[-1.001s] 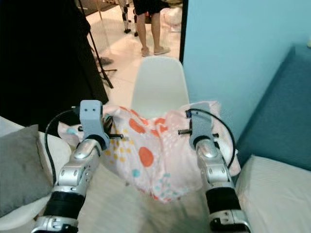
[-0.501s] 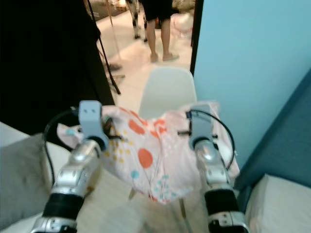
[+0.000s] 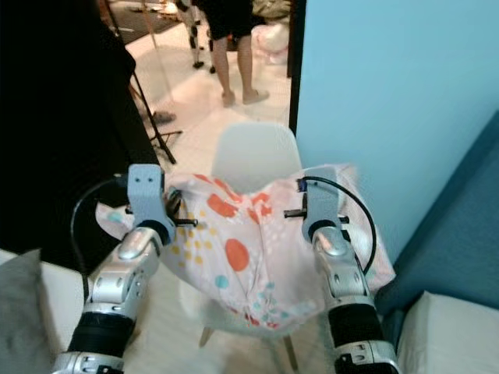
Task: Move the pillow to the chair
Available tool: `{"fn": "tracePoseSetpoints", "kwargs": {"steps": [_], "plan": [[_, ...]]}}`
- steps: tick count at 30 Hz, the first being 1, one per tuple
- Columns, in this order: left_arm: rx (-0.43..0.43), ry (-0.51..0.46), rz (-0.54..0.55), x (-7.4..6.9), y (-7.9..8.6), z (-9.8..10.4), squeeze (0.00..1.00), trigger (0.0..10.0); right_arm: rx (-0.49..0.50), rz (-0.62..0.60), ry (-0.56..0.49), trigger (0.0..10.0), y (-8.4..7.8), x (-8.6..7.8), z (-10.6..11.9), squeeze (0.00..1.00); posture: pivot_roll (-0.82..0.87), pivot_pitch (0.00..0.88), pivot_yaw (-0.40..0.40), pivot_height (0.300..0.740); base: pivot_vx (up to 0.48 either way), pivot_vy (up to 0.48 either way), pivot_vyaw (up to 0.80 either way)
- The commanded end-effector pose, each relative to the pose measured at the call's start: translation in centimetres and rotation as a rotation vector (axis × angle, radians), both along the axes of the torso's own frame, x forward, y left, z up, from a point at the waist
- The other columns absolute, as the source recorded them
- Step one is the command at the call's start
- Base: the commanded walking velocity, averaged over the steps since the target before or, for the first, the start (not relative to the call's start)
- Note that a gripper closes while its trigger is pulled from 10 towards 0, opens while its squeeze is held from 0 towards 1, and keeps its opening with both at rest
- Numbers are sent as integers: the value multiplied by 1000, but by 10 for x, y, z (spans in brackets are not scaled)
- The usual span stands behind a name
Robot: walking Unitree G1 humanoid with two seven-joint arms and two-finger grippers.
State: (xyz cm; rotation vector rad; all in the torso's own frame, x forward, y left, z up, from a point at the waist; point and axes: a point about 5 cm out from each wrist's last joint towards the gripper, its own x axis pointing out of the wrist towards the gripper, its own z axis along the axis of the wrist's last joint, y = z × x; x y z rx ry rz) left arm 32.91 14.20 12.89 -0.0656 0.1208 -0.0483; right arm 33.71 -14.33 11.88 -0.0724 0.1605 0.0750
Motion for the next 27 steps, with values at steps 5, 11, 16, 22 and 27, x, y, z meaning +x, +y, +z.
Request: {"fn": "tracePoseSetpoints", "kwargs": {"steps": [5, 11, 16, 22, 27], "plan": [[1, -52, 1, 2, 1, 11, 0, 10000, 11, 59, -45, 10000, 14, 1, 7, 0, 50, 60, 33, 740, 341, 0, 0], [-15, -73, 1, 2, -1, 13, 0, 10000, 10, 64, -45, 10000, 14, 0, 7, 0, 49, 57, 33, 740, 0, 0, 0], [-2, -70, 4, 1, 0, 12, 0, 10000, 10, 73, -45, 10000, 16, 0, 6, 0, 48, 56, 31, 740, 0, 0, 0], [24, -55, 2, 1, -1, 10, 0, 10000, 12, 77, -46, 10000, 16, 0, 7, 0, 46, 55, 30, 740, 0, -240, 0], [-22, -46, 29, 1, -1, 8, 0, 10000, 10, 80, -43, 10000, 17, 0, 6, 0, 45, 59, 28, 740, 0, -288, 0]]}}
